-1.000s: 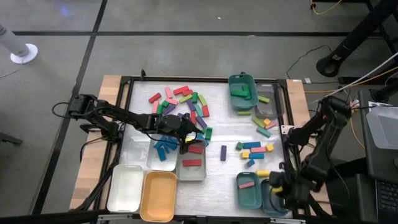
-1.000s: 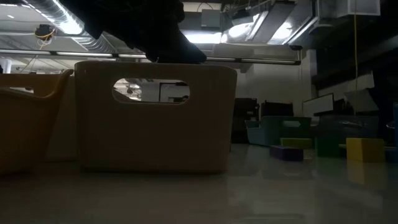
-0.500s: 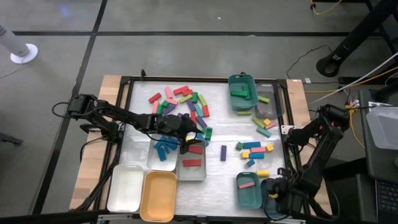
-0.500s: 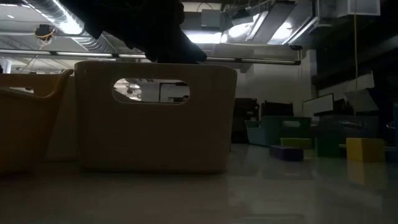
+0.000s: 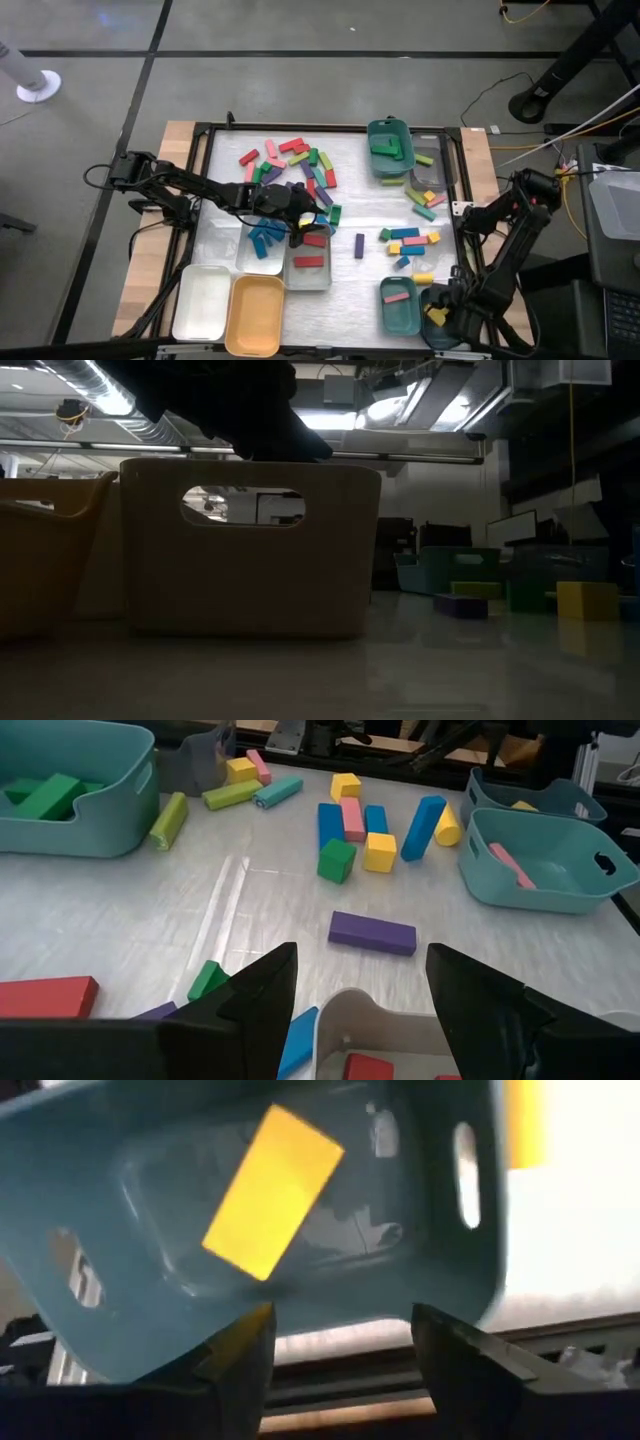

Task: Sort blocks
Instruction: Put the blue block into the top white bin

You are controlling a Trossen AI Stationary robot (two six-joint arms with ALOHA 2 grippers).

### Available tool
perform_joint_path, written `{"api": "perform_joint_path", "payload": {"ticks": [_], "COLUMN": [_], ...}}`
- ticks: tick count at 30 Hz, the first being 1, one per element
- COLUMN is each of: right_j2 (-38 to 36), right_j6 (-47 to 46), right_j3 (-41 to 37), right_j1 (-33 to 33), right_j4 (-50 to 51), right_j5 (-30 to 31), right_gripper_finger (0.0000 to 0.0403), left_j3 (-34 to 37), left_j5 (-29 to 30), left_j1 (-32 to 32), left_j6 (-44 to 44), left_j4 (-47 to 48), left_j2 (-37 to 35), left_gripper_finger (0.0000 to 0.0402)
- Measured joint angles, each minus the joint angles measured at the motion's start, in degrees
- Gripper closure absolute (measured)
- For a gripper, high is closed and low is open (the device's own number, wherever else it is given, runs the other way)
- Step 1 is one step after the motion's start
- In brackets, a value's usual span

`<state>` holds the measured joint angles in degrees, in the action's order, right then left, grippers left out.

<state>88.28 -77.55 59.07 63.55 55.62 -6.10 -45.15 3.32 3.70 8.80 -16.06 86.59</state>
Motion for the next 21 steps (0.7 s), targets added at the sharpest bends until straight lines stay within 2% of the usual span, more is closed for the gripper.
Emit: {"api": "perform_joint_path", "payload": {"ticks": [8,15,21], "right_j2": [-4.9,-13.4,-16.3], "right_j6": [1.5,1.6,1.6], "right_j3": [0.0,0.0,0.0], "right_j1": [-5.7,-11.5,-16.8], "right_j4": [13.0,15.5,14.7], "right_j5": [6.6,8.4,20.3], "right_gripper_finger": [0.0171,0.0171,0.0171], "left_j3": [0.0,0.0,0.0], "left_j5": [0.0,0.1,0.1], "left_j1": [0.0,0.0,0.0], "left_j6": [0.1,0.0,-1.8], "left_j4": [0.0,0.0,0.0], "left_j2": [0.0,0.0,0.0], "left_gripper_finger": [0.019,0.019,0.019]}}
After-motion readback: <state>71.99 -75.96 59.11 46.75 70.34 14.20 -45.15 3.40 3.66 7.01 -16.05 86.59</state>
